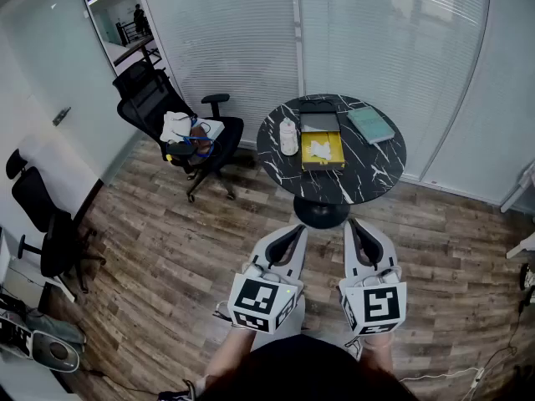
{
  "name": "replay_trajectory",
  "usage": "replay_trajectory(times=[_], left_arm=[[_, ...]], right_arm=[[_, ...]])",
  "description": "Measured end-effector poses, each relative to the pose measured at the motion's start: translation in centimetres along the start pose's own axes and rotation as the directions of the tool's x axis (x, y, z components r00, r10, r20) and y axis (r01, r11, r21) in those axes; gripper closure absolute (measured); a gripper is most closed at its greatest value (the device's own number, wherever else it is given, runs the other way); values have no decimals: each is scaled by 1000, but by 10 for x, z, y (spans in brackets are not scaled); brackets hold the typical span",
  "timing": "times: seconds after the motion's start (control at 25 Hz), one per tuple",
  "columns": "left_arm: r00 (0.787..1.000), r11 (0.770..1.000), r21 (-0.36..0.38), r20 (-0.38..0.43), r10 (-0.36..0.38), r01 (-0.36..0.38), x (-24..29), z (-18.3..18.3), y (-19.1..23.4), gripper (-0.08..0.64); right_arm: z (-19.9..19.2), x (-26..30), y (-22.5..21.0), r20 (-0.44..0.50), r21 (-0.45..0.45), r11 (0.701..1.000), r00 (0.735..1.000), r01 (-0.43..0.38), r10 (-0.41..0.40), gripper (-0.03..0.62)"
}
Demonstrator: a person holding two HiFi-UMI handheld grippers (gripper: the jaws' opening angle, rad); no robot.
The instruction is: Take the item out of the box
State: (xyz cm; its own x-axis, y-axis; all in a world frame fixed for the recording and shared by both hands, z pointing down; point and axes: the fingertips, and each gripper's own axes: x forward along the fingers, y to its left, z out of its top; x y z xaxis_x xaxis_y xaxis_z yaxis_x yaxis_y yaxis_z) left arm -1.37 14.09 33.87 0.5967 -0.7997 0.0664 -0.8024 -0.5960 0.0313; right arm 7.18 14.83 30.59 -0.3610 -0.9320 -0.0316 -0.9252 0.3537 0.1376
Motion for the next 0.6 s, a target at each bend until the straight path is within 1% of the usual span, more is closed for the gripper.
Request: replay_trajectory(times=[0.28,0.6], left_arm=[[1000,1000,4,8,6,-6,17,1,11,534],[1000,1000,-6,15,10,-10,40,5,31,534]], right_arm=[[-3,16,-3,8,12,1000,1000,-25,25,569],[-8,48,-10,-15,-10,999,999,-35,35,569]])
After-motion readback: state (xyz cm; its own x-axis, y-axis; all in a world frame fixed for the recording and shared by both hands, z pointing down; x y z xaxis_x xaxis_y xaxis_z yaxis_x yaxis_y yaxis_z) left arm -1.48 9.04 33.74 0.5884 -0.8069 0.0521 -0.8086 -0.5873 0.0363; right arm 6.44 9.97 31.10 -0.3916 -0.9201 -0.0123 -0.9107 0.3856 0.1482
